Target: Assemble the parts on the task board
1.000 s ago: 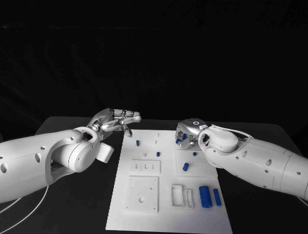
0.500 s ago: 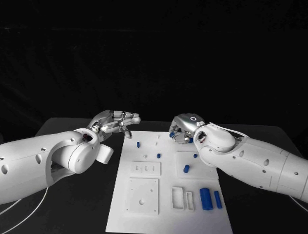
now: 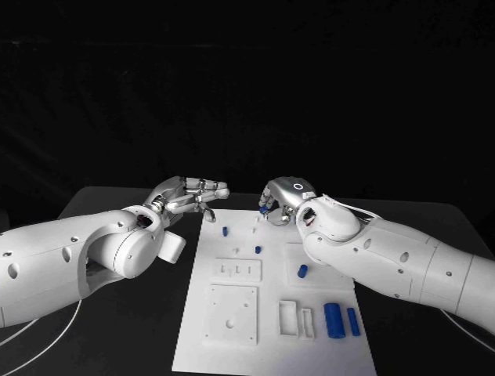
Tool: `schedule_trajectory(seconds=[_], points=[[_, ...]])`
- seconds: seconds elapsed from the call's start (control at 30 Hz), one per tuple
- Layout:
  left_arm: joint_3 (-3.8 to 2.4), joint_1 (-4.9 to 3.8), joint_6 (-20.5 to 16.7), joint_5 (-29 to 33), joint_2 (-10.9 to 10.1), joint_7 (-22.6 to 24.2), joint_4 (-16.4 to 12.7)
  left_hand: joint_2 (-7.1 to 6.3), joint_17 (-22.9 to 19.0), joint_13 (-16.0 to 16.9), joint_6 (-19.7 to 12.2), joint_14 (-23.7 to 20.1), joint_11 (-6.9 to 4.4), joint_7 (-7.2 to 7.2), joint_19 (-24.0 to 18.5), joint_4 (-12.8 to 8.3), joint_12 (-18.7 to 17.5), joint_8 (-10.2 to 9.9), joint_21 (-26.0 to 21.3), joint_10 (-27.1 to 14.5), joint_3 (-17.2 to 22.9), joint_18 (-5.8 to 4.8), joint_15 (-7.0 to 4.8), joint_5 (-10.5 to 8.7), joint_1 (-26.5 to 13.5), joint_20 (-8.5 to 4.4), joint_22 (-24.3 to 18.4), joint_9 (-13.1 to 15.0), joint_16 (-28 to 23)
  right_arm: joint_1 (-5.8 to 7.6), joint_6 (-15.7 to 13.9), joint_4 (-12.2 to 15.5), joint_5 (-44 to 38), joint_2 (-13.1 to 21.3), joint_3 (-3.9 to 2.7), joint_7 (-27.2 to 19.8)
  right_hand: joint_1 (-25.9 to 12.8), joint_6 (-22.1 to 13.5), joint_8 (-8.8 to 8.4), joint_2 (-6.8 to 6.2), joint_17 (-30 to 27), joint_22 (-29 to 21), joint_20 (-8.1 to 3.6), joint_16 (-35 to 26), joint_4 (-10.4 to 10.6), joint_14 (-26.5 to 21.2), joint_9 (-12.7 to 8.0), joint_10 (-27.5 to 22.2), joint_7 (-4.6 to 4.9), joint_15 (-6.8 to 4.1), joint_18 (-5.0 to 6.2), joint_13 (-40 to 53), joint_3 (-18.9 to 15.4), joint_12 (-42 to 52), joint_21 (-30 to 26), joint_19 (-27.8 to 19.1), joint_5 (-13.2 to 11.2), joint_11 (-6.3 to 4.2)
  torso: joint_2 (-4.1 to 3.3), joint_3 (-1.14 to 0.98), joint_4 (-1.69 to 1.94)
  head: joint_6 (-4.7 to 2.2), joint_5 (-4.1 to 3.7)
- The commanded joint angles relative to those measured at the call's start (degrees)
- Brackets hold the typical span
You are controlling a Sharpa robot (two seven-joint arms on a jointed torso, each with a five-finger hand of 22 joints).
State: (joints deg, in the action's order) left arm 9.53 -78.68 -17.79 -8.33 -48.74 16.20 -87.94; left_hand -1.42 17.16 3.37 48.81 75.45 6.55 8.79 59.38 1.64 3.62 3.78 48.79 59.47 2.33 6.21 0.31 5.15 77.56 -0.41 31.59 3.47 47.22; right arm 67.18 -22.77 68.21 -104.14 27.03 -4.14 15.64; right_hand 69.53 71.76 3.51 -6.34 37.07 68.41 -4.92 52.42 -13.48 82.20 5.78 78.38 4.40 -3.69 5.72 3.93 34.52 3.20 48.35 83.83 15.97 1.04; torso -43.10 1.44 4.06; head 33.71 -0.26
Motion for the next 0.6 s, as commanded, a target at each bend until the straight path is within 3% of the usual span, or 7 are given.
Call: schedule_trajectory(seconds=[0.03,0.27,0.6], points=[[-0.06,-0.13,0.76,-0.2,0.23,0.36,0.04,-0.27,-0.07,0.06,-0.02,0.2,0.06,0.11,-0.32,0.06,-0.14,-0.03,0.15,-0.03,-0.07,0.35,0.14,-0.08,-0.1,-0.08,0.07,-0.06,0.19,0.02,-0.32,-0.45,-0.4,-0.55,0.11,-0.05,0.16,0.21,0.17,0.1,0.08,0.16,-0.36,-0.3,0.23,0.16,0.02,0.43,0.02,-0.23,0.27,0.09,0.02,0.25,-0.44,1.94,0.07,-0.12,-0.18,0.18,0.34,0.02,-0.08],[-0.07,-0.14,0.75,-0.23,0.57,0.34,0.19,-0.26,-0.08,0.06,-0.01,0.18,0.13,0.17,-0.32,0.03,-0.14,-0.03,0.21,-0.03,-0.08,0.37,0.23,-0.08,-0.09,-0.05,0.07,-0.06,0.24,0.0,0.18,-1.54,-0.35,-1.5,0.61,-0.58,0.17,0.21,0.19,0.13,0.1,0.27,-0.36,-0.3,0.17,0.16,0.02,0.43,0.03,-0.24,0.27,0.1,-0.03,0.26,-0.6,1.98,0.07,-0.11,-0.25,0.3,0.43,0.07,0.02],[-0.08,-0.34,0.63,-0.25,0.67,0.32,-0.01,-0.32,-0.15,0.06,0.01,0.06,0.17,0.18,-0.44,0.07,-0.14,-0.03,0.25,-0.06,-0.08,0.46,0.3,-0.1,-0.16,0.07,0.02,-0.06,0.28,-0.1,0.65,-2.59,-0.01,-2.26,1.11,-1.23,0.04,0.21,0.19,0.16,0.11,0.56,-0.33,-0.32,0.15,0.18,0.06,0.43,0.01,-0.2,0.23,0.1,-0.42,0.26,-0.87,2.11,0.28,-0.14,-0.39,0.24,0.37,0.21,0.53]])
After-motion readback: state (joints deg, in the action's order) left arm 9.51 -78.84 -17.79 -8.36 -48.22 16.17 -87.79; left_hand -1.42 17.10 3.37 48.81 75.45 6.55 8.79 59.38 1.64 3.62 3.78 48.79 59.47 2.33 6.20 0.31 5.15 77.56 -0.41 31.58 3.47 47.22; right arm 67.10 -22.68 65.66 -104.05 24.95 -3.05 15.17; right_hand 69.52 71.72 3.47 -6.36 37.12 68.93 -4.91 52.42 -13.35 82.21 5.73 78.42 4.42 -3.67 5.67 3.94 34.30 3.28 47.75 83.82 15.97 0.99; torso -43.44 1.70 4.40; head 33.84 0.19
